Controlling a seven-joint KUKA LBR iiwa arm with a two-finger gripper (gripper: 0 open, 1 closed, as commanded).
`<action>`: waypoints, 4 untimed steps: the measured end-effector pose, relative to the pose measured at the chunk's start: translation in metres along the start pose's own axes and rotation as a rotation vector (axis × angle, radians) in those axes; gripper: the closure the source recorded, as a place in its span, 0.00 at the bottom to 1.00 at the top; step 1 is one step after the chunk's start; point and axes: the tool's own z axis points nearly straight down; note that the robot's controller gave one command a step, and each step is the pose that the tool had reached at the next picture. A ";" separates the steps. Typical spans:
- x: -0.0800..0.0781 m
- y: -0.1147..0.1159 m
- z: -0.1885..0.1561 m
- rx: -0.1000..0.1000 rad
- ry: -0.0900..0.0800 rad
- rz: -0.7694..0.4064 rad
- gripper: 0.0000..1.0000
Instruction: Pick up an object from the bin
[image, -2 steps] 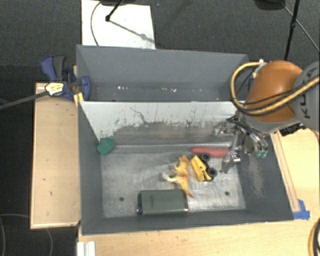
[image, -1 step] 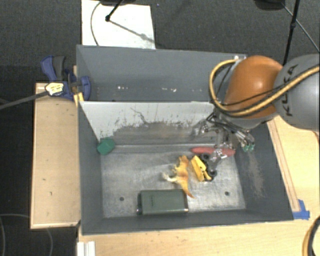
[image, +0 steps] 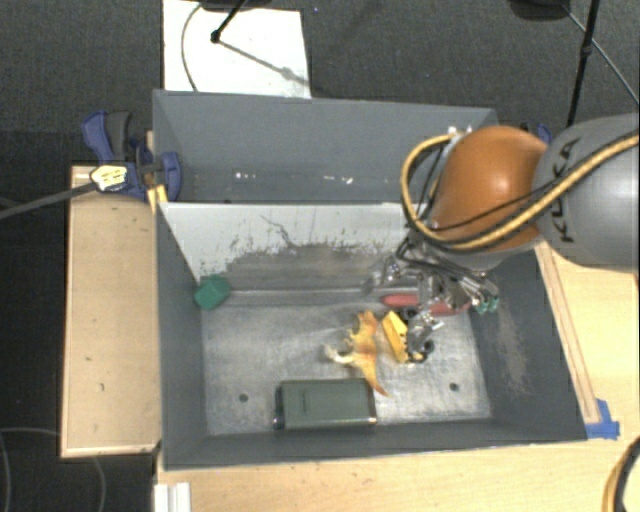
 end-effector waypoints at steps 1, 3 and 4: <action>0.001 0.001 0.055 0.001 -0.001 -0.365 0.00; -0.002 0.010 0.076 0.000 0.001 -0.565 1.00; -0.002 0.010 0.076 0.000 0.000 -0.565 1.00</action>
Offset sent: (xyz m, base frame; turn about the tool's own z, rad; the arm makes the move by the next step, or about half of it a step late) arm -0.0045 0.0096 -0.0794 -0.5678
